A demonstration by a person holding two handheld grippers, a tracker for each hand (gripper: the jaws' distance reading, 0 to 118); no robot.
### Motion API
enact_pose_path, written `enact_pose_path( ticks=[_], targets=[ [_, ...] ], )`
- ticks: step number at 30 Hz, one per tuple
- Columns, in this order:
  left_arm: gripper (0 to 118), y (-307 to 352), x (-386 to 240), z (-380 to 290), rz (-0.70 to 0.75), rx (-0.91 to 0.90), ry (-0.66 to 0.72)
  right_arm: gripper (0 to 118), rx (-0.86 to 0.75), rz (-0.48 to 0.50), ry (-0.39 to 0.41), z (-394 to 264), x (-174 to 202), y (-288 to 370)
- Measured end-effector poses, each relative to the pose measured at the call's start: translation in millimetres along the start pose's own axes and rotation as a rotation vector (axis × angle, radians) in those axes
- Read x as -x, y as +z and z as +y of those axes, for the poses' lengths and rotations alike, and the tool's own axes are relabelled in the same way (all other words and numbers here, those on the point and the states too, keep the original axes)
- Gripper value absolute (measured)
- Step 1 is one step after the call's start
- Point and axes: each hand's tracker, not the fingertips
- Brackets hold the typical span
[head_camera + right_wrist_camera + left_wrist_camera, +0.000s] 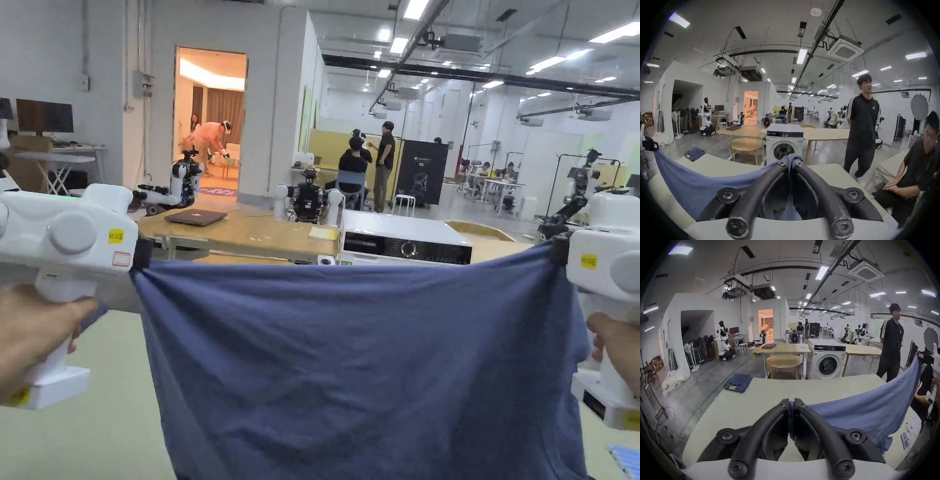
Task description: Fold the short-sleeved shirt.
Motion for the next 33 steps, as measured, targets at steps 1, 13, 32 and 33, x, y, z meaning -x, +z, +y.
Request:
enact_pose_path(
  ticks=[1, 13, 32, 33],
  targets=[
    [0, -4, 2, 10, -0.005, -0.015, -0.002, 1, 0.0, -0.005, 0.001, 9, 0, -5],
    [0, -28, 13, 116, 0.061, -0.111, -0.02, 1, -0.116, -0.052, 0.061, 78, 29, -27],
    [0, -5, 16, -67, 0.006, -0.016, 0.005, 1, 0.062, -0.014, 0.104, -93, 23, 55],
    [0, 3, 17, -77, 0.003, -0.017, 0.022, 1, 0.057, -0.015, 0.103, -102, 22, 66]
  ],
)
